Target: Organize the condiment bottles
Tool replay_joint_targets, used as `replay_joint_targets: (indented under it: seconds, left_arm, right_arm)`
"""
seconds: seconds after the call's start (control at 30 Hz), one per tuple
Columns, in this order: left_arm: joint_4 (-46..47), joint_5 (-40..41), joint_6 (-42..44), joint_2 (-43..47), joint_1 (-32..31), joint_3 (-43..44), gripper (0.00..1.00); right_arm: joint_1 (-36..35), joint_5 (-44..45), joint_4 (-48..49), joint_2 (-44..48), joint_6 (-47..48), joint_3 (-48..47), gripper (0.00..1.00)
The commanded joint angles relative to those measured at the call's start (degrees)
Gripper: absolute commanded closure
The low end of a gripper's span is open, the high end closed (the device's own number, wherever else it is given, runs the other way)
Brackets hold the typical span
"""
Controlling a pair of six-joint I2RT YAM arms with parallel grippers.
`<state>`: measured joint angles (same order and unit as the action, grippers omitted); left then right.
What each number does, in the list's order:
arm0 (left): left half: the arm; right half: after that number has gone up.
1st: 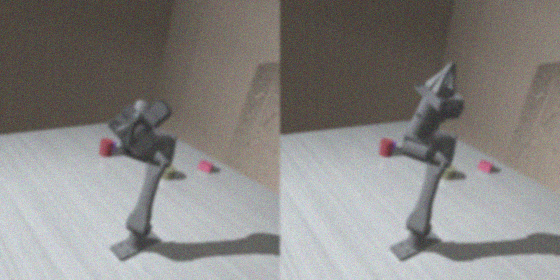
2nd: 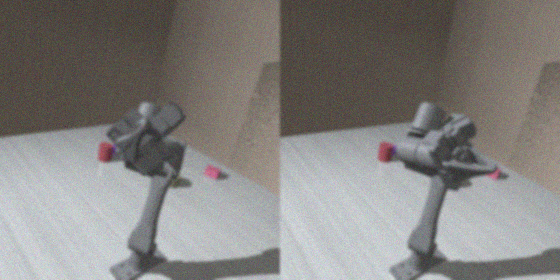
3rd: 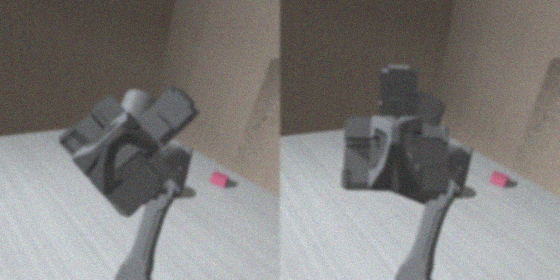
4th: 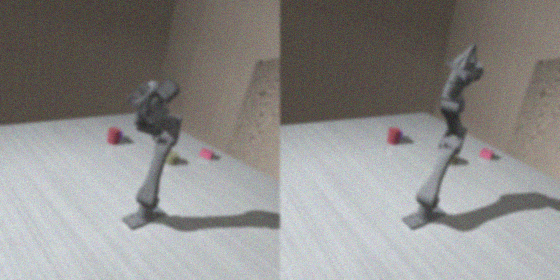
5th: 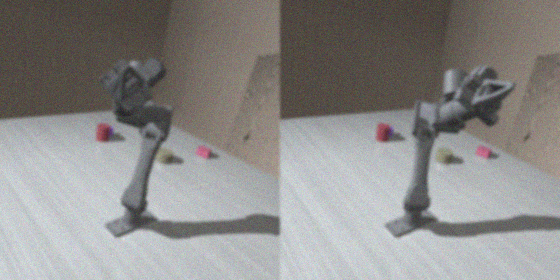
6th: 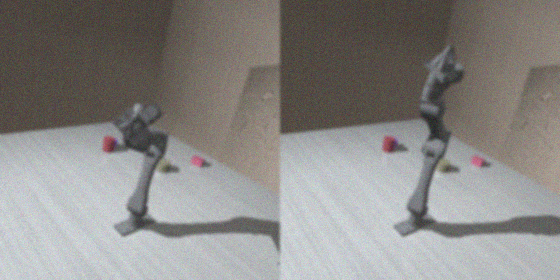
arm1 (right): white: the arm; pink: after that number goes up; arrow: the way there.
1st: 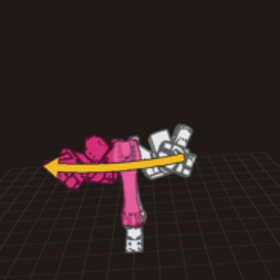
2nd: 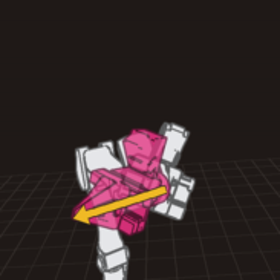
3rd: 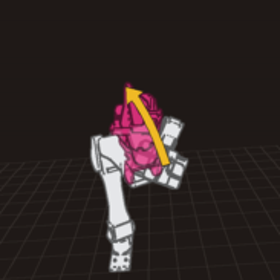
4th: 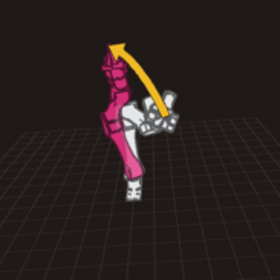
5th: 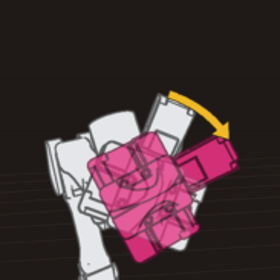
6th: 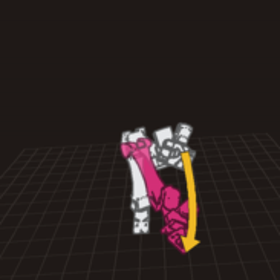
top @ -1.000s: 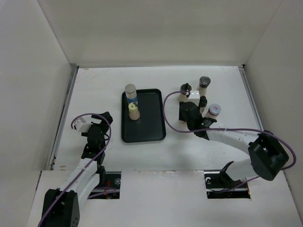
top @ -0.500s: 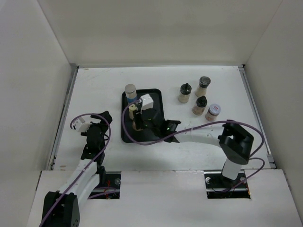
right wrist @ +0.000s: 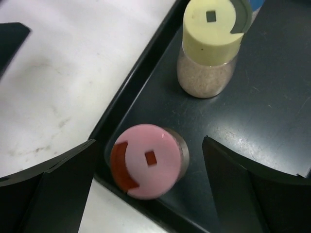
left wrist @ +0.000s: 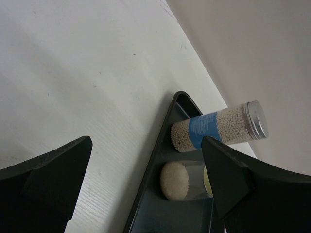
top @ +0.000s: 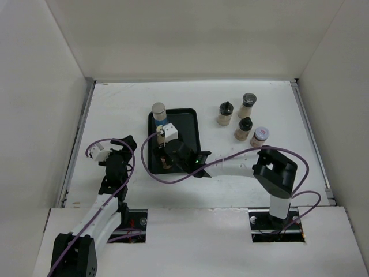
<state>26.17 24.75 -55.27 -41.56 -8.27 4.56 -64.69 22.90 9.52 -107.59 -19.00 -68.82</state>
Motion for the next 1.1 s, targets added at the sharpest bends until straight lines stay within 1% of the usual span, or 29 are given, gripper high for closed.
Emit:
replay_joint_targets:
  seconds: [0.0, 0.1, 0.2, 0.3, 0.37, 0.47, 0.67, 0.87, 1.07]
  left_arm:
    - [1.7, -0.6, 0.6, -0.4, 0.5, 0.5, 0.00]
    - [1.7, -0.1, 0.7, 0.8, 0.6, 0.3, 0.00]
    - [1.7, -0.2, 0.7, 0.3, 0.4, 0.5, 0.00]
    - [1.6, -0.3, 0.7, 0.3, 0.3, 0.5, 0.00]
    - [1.9, 0.0, 0.7, 0.2, 0.2, 0.4, 0.00]
    - [2.0, -0.6, 0.7, -0.9, 0.1, 0.6, 0.00]
    - [2.1, -0.2, 0.7, -0.6, 0.2, 0.5, 0.00]
    - [2.3, -0.1, 0.7, -1.4, 0.2, 0.7, 0.00]
    - [2.7, -0.3, 0.6, -2.1, 0.3, 0.8, 0.00]
  right_arm:
    - [2.3, -2.7, 4.8, 9.0, 0.8, 2.2, 0.05]
    - [8.0, -3.9, 6.5, 15.4, 0.0, 7.0, 0.06]
    - [16.0, -2.9, 7.1, 18.6, -1.2, 10.4, 0.10]
    - [24.2, 0.8, 5.9, 17.9, -2.3, 11.1, 0.14]
    - [28.5, 2.2, 4.1, 16.1, -1.5, 9.6, 0.13]
    - [32.6, 4.1, 1.7, 12.9, 1.3, 5.9, 0.09]
    - [35.7, 10.3, -1.8, 7.5, 4.2, -0.6, 0.06]
    - [37.4, 10.2, -3.8, 1.9, 3.7, -5.3, 0.05]
    - [38.7, 9.9, -4.4, -1.4, 3.3, -7.7, 0.05]
